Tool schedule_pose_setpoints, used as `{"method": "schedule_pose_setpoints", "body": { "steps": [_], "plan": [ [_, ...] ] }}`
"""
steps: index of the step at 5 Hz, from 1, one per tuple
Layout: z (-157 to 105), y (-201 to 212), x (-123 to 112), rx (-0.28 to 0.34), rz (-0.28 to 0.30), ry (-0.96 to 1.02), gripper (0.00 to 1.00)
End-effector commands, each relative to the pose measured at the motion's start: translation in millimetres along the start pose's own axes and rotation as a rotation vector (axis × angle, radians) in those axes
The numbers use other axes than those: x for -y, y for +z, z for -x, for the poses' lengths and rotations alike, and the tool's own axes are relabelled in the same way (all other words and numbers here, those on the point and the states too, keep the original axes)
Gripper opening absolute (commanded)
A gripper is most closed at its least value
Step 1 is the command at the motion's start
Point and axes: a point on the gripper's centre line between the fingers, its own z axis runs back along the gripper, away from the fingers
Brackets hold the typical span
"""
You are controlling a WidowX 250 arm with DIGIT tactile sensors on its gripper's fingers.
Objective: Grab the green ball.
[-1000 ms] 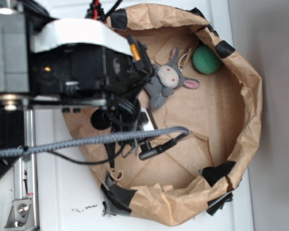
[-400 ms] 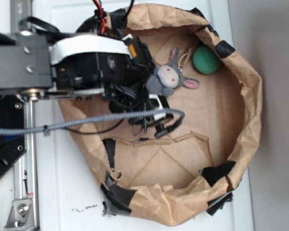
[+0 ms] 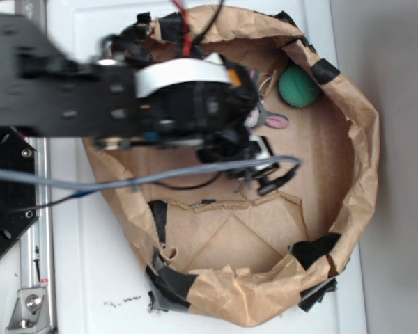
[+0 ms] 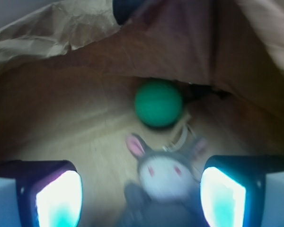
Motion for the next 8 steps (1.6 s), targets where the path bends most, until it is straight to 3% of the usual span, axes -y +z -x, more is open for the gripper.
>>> {"method": "schedule_pose_setpoints", "body": {
  "steps": [1,3,4,8],
  "plan": [
    [-35.2,-26.7,-2.5,0.032,-0.059,0.009,1.0],
    [-35.3,-72.1,-18.2,0.005,-0.163,-0.004,1.0],
    [-37.6,-83.9,-18.7,-0.006,-0.163,-0.002,0.0],
    [-41.2,-65.1,-5.2,-0.005,-0.136,-0.054,0.0]
  ]
}}
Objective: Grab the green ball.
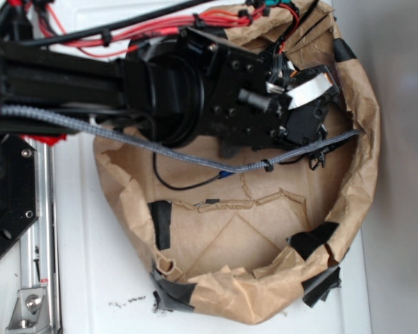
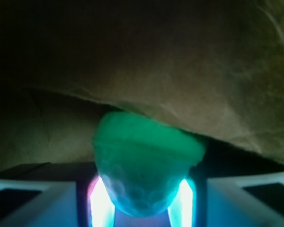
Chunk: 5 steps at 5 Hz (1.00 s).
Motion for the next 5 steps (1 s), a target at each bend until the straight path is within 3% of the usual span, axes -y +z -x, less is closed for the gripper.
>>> {"method": "schedule_pose_setpoints", "body": {
  "steps": [1,2,3,4,5],
  "plan": [
    [-19.1,39.6,18.4,0.051,0.094,-0.067,0.0],
    [-7.7,92.0,38.1,0.118,0.169,-0.139,0.0],
    [6.1,146.7,46.4,0.11,0.245,-0.188,0.0],
    [9.4,193.1,55.8,0.005,0.252,-0.248,0.0],
    [8.8,209.1,64.1,-0.171,0.215,-0.323,0.0]
  ]
}}
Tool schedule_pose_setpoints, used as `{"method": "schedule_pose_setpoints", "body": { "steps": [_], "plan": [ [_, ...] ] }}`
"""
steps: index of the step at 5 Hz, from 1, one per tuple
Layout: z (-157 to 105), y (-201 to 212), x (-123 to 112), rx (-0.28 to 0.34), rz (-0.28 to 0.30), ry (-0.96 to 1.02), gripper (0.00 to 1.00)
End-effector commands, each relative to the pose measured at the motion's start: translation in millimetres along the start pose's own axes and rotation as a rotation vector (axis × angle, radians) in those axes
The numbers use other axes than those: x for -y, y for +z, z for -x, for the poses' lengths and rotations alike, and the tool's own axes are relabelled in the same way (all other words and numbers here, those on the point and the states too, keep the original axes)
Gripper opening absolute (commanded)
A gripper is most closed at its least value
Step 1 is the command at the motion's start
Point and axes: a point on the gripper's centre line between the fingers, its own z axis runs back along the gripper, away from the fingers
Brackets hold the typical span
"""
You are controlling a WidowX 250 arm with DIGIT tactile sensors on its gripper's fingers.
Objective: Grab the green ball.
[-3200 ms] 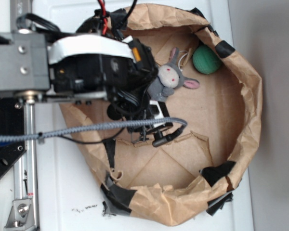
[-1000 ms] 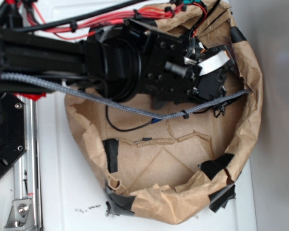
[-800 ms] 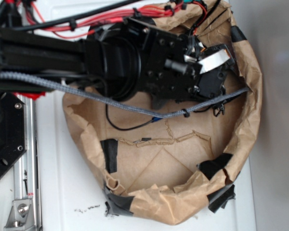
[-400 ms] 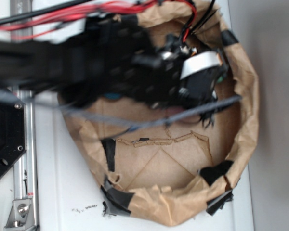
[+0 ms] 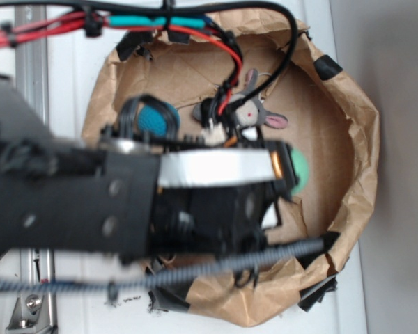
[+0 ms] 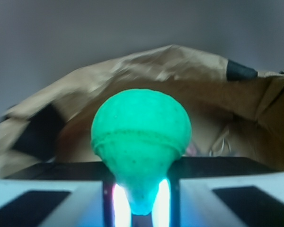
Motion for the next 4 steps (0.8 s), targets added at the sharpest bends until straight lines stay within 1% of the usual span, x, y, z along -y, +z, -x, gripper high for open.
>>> {"method": "schedule_pose_setpoints", "body": {
  "steps": [1,2,3,4],
  "plan": [
    [-22.1,21.4,5.2,-0.253,0.003,-0.066,0.0],
    [-17.9,17.1,1.7,-0.291,0.004,-0.052,0.0],
    [-16.8,10.9,-0.9,-0.275,0.011,-0.043,0.0],
    [-14.7,-1.1,-2.6,-0.316,0.002,-0.083,0.0]
  ]
}}
